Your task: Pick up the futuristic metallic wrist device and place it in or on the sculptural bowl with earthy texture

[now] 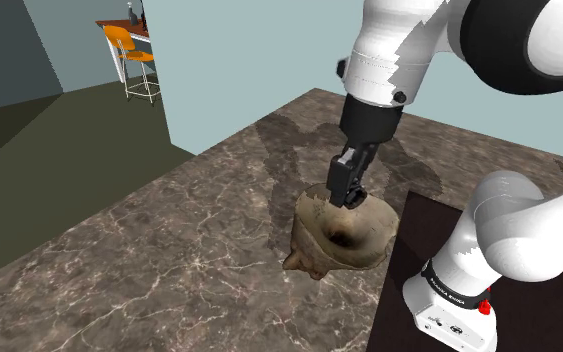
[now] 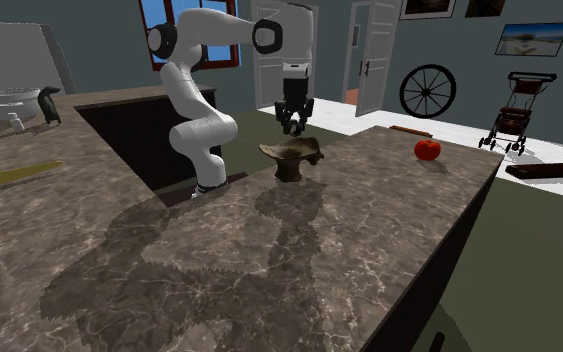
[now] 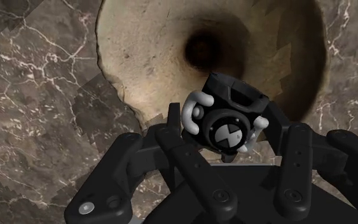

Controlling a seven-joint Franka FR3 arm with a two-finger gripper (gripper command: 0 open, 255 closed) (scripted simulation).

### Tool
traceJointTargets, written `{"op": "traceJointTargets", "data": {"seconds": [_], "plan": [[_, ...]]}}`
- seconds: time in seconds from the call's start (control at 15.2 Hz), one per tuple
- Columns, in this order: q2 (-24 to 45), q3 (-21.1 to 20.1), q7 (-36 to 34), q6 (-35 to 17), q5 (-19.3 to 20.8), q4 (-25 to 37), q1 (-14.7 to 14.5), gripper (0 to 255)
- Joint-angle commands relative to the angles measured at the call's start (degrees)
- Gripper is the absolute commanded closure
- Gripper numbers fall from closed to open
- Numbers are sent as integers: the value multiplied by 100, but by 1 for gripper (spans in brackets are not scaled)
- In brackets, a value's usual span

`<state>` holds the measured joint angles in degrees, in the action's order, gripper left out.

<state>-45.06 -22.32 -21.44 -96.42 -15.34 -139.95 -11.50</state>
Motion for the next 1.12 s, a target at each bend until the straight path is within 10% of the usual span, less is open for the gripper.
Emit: {"op": "traceJointTargets", "data": {"seconds": [0.0, 0.53, 0.59, 1.06], "plan": [[2, -44, 11, -194, -37, -189, -12, 255], [2, -45, 11, -194, -37, -189, -12, 255], [2, -45, 11, -194, -37, -188, -12, 0], [40, 37, -9, 168, 41, 211, 24, 0]]}}
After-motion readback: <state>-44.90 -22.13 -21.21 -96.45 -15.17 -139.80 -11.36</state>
